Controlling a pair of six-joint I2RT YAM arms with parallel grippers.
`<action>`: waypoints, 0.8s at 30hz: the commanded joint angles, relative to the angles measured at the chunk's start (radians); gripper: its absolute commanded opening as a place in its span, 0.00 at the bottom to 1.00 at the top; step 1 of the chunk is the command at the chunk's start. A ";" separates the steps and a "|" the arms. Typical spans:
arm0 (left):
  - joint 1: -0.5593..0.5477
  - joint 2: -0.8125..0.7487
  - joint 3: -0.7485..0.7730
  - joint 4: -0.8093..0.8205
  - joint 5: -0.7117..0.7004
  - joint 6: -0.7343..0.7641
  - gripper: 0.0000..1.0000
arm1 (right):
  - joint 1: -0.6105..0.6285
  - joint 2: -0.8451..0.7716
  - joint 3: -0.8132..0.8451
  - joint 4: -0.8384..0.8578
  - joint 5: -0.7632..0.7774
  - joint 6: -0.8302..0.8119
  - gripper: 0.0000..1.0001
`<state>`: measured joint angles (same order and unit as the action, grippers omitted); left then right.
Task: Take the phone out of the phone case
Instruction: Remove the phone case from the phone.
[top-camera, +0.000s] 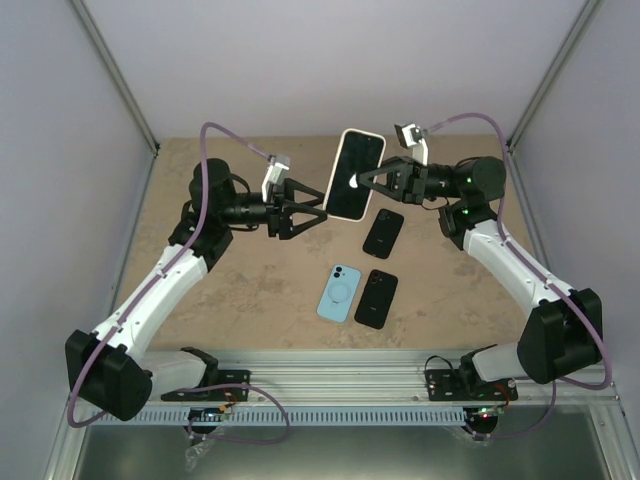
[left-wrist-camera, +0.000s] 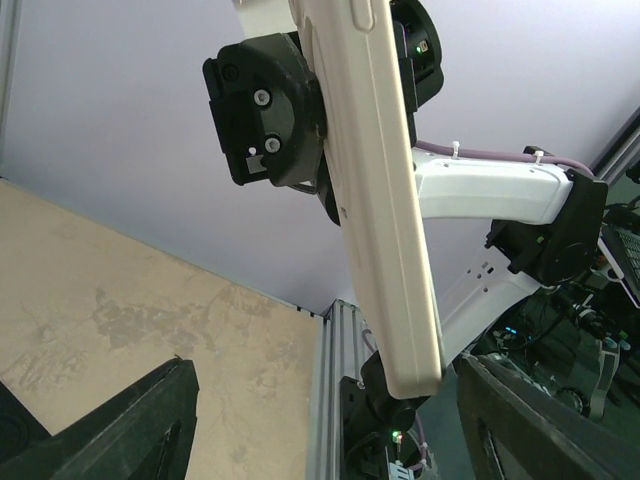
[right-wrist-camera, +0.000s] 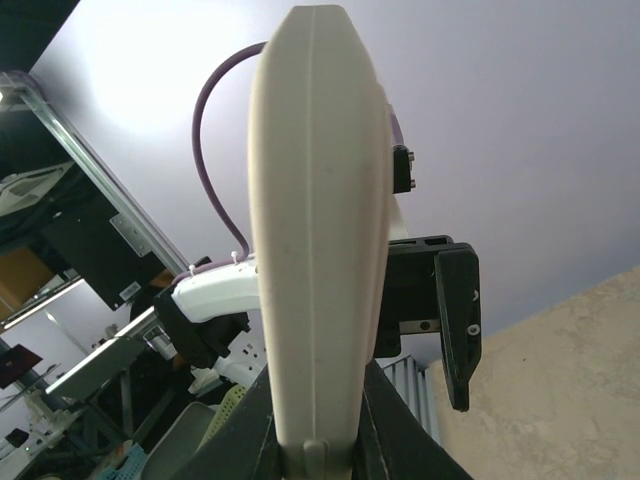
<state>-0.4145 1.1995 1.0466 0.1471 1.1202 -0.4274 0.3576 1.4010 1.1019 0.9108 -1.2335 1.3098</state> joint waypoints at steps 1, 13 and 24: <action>-0.004 0.000 0.017 0.009 0.016 0.016 0.74 | 0.004 0.000 0.007 0.033 0.044 -0.018 0.01; 0.035 -0.008 -0.020 0.129 0.016 -0.096 0.58 | 0.003 -0.014 0.002 0.034 0.037 -0.016 0.00; 0.035 -0.012 -0.019 0.079 0.003 -0.052 0.57 | 0.003 -0.015 0.003 0.046 0.040 -0.007 0.00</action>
<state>-0.3859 1.1992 1.0393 0.2016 1.1240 -0.4759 0.3565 1.4010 1.0992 0.9039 -1.2190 1.3041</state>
